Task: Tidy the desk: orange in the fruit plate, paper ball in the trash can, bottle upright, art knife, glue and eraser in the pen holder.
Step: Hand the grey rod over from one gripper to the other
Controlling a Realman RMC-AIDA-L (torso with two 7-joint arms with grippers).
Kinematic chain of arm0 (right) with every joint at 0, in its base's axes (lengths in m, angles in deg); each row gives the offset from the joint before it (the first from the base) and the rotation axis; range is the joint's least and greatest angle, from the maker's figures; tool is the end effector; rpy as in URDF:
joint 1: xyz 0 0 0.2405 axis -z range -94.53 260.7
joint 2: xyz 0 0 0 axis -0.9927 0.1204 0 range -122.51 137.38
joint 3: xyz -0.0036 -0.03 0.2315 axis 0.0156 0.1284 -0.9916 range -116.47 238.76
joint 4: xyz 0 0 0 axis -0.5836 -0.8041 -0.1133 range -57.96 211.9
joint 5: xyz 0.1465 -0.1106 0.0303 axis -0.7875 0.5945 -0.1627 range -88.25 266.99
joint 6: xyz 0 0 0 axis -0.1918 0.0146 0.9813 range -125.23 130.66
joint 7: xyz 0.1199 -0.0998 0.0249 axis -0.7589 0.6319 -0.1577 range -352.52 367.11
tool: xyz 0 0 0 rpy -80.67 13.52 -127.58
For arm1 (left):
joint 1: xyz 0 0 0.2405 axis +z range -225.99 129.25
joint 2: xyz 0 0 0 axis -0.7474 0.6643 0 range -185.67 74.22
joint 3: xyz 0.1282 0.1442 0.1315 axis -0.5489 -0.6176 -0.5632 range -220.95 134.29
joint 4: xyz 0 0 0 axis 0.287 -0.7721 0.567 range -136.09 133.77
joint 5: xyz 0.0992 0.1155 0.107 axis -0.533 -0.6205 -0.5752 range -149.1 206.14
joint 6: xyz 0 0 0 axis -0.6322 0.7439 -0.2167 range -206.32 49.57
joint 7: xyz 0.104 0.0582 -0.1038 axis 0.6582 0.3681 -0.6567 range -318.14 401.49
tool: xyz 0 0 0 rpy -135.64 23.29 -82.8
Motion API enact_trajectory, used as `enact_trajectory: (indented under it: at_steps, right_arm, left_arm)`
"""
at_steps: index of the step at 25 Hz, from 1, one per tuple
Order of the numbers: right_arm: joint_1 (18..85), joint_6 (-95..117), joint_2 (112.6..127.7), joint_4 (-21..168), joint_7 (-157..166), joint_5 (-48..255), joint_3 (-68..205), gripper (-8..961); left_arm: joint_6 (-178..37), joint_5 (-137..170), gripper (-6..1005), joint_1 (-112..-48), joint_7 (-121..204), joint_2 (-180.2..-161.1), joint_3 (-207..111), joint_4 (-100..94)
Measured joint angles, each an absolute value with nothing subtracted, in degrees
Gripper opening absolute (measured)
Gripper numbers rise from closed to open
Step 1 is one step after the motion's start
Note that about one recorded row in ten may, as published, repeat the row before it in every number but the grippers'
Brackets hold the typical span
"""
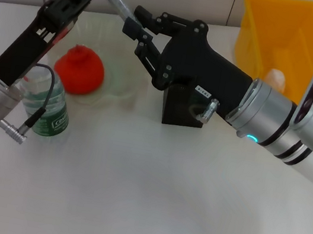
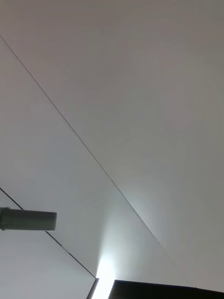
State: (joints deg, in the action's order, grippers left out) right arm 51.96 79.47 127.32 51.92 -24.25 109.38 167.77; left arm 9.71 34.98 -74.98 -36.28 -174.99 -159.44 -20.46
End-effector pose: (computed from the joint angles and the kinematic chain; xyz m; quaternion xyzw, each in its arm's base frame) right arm 0.1247 0.3095 -0.0452 -0.8414 0.0174 0.4758 0.2556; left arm -0.1602 0.3013 -0.0039 -0.6418 -0.3918 -0.6538 0.0841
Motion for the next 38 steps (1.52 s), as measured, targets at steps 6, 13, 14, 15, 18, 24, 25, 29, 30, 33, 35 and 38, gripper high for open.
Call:
enact_trajectory:
  at_steps: [6, 13, 14, 15, 18, 24, 25, 29, 30, 33, 35, 38]
  right_arm:
    - [51.96, 79.4, 127.31, 51.79, -24.26, 109.36, 167.65, 152]
    - [51.9, 79.41, 127.31, 51.47, -24.26, 109.32, 167.67, 150]
    - [51.89, 79.41, 127.32, 51.43, -24.26, 109.32, 167.67, 150]
    - [51.89, 79.41, 127.31, 51.37, -24.26, 109.32, 167.67, 150]
    - [51.88, 79.41, 127.32, 51.38, -24.26, 109.31, 167.63, 149]
    - [52.16, 79.43, 127.32, 51.45, -24.26, 109.31, 167.28, 149]
    - [52.27, 79.43, 127.32, 51.42, -24.26, 109.32, 167.1, 149]
    - [52.75, 79.56, 127.32, 51.4, -24.26, 109.31, 166.36, 149]
    - [52.89, 79.7, 127.32, 51.39, -24.26, 109.31, 166.25, 149]
    - [53.35, 79.93, 127.32, 51.39, -24.17, 109.31, 165.96, 150]
    - [53.64, 79.94, 127.31, 51.38, -23.9, 109.31, 165.51, 150]
    - [54.4, 79.96, 127.09, 51.2, -23.82, 109.48, 164.5, 150]
  left_arm:
    - [9.77, 34.97, 173, -74.88, -35.73, -174.99, -159.78, -20.51]
    - [9.48, 34.13, 175, -75.34, -35.62, -175.0, -160.97, -20.5]
    - [9.48, 34.13, 175, -75.34, -35.62, -175.0, -160.97, -20.5]
    - [9.46, 34.13, 175, -75.37, -35.59, -175.0, -161.23, -20.5]
    - [9.57, 34.12, 299, -75.39, -35.37, -174.98, -161.25, -20.49]
    - [9.76, 34.16, 631, -75.41, -34.59, -174.83, -160.81, -20.3]
    - [9.78, 34.21, 671, -75.42, -34.31, -174.79, -160.78, -20.25]
    - [9.77, 34.29, 795, -75.51, -33.17, -174.58, -160.08, -19.92]
    - [9.64, 34.37, 799, -75.51, -32.93, -174.49, -159.84, -19.78]
    - [9.55, 34.36, 809, -75.53, -32.56, -174.39, -158.57, -19.44]
    - [9.54, 34.29, 817, -75.54, -32.5, -174.36, -157.85, -19.13]
    - [9.59, 34.22, 827, -76.17, -32.48, -173.93, -155.94, -16.9]
